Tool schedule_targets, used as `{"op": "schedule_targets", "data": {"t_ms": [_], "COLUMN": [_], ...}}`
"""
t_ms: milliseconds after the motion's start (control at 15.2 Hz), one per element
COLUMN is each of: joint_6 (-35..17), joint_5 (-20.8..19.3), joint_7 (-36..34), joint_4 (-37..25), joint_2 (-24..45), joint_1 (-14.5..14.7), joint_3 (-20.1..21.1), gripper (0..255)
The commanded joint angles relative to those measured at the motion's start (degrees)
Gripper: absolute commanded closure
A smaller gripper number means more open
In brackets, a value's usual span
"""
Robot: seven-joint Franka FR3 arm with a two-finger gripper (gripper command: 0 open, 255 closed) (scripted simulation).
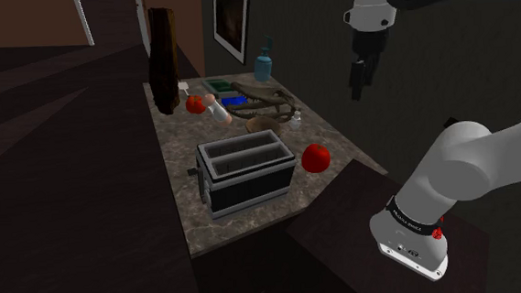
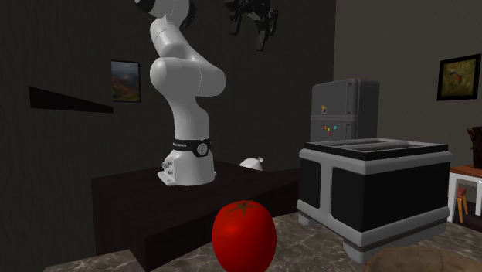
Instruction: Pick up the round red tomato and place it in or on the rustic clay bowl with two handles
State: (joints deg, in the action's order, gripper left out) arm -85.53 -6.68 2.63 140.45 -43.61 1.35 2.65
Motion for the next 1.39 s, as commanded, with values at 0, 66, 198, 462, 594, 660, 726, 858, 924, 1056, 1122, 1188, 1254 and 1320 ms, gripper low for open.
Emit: {"op": "schedule_targets", "data": {"t_ms": [0, 66, 198, 462, 594, 660, 726, 858, 924, 1056, 1122, 1188, 1254, 1320], "joint_6": [0.0, -2.3, -7.1, -17.3, -22.6, -25.4, -28.3, -34.1, -37.1, -43.3, -46.4, -49.5, -52.7, -55.8], "joint_5": [0.0, -0.3, -0.9, -2.2, -2.8, -3.1, -3.4, -3.8, -3.9, -3.9, -3.7, -3.3, -2.7, -1.8], "joint_7": [0.0, 0.6, 1.7, 4.1, 5.4, 6.0, 6.7, 8.2, 9.0, 10.7, 11.7, 12.8, 14.1, 15.5], "joint_4": [0.0, 1.9, 5.5, 11.8, 14.4, 15.5, 16.6, 18.4, 19.1, 20.2, 20.6, 20.8, 20.9, 20.9], "joint_2": [0.0, -0.3, -0.5, 0.5, 2.0, 3.0, 4.1, 6.9, 8.6, 12.4, 14.6, 16.9, 19.4, 22.0], "joint_1": [0.0, -0.2, -0.8, -2.0, -2.7, -3.0, -3.3, -3.8, -4.0, -4.2, -4.2, -4.0, -3.7, -3.2], "joint_3": [0.0, -0.9, -2.8, -6.6, -8.7, -9.7, -10.8, -12.9, -14.0, -16.3, -17.5, -18.7, -19.9, -21.2], "gripper": [0, 0, 0, 0, 0, 0, 0, 0, 0, 0, 0, 0, 0, 0]}}
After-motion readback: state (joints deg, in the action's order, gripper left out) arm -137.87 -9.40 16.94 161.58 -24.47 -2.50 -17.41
